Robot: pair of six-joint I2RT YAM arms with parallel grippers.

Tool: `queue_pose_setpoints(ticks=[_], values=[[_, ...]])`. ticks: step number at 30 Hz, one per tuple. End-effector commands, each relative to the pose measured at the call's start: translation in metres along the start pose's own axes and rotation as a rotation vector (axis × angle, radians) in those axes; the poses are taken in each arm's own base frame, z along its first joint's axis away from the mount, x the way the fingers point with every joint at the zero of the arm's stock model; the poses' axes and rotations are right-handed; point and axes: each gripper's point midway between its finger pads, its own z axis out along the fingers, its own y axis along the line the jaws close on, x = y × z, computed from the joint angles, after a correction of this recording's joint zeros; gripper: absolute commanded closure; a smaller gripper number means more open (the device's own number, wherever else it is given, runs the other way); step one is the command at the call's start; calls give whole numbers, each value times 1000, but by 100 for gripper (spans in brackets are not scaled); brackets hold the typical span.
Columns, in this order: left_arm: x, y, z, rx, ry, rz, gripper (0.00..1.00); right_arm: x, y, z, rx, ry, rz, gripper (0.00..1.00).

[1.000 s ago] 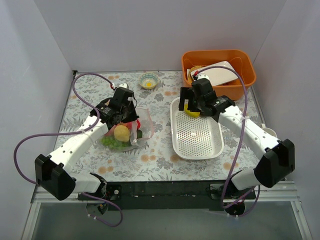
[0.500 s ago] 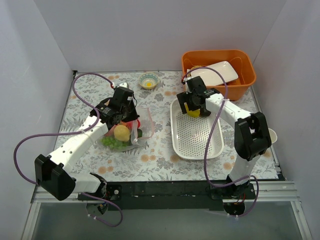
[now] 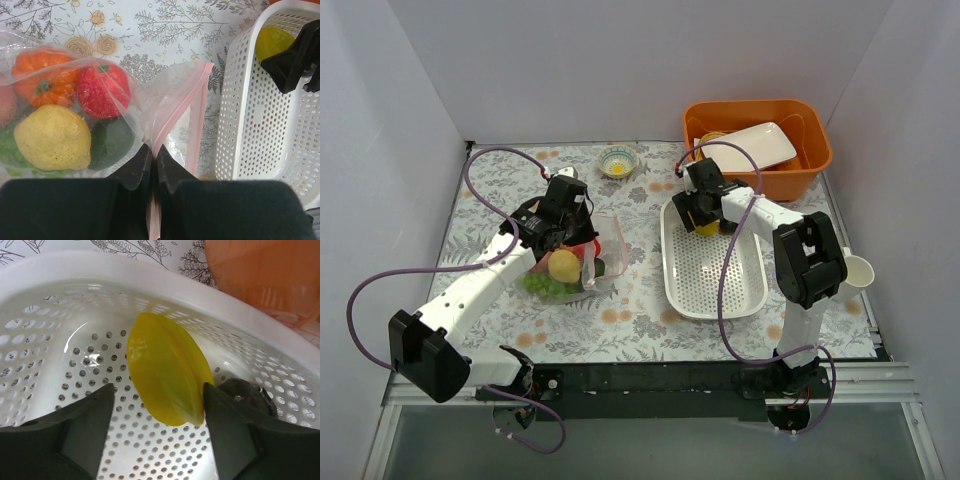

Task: Place the food in the zip-top bag and seal the zipper
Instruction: Pick up the fake fruit from the bin.

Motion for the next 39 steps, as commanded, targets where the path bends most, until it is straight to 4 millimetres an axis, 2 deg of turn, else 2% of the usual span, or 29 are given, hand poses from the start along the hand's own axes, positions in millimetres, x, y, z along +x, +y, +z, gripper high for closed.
queue_pose_setpoints(ticks=[1,3,6,8,9,12,18,22,25,30,35,39], values=[[-6,-4,-10,33,-29,-8,100,-9,3,1,-21,-43,0,28],[-6,-4,-10,32,-28,-7,100,-7,8,0,-43,-38,1,35],[-8,-3,-10,29,-36,-9,100,-2,12,-3,-64,-39,16,40],[-8,-4,-11,32,-38,-12,100,3,14,-4,-72,-38,26,40],[-8,-4,-11,31,-39,-12,100,4,15,-5,-77,-39,31,36],[-7,-5,-11,39,-34,-12,100,8,16,-4,-79,-27,36,36],[-8,-5,-12,42,-38,-10,100,12,20,-7,-96,-16,52,56],[-9,-6,-14,45,-39,-9,100,11,22,-19,-109,-37,76,62],[-8,-5,-14,44,-38,-9,100,7,26,-36,-139,-60,100,64],[-8,-8,-15,56,-36,-10,100,-10,35,-78,-208,-148,152,66],[-9,-11,-16,68,-36,-7,100,-24,56,-123,-312,-239,218,66],[-11,-14,-17,80,-37,-3,100,-30,72,-150,-380,-284,248,66]])
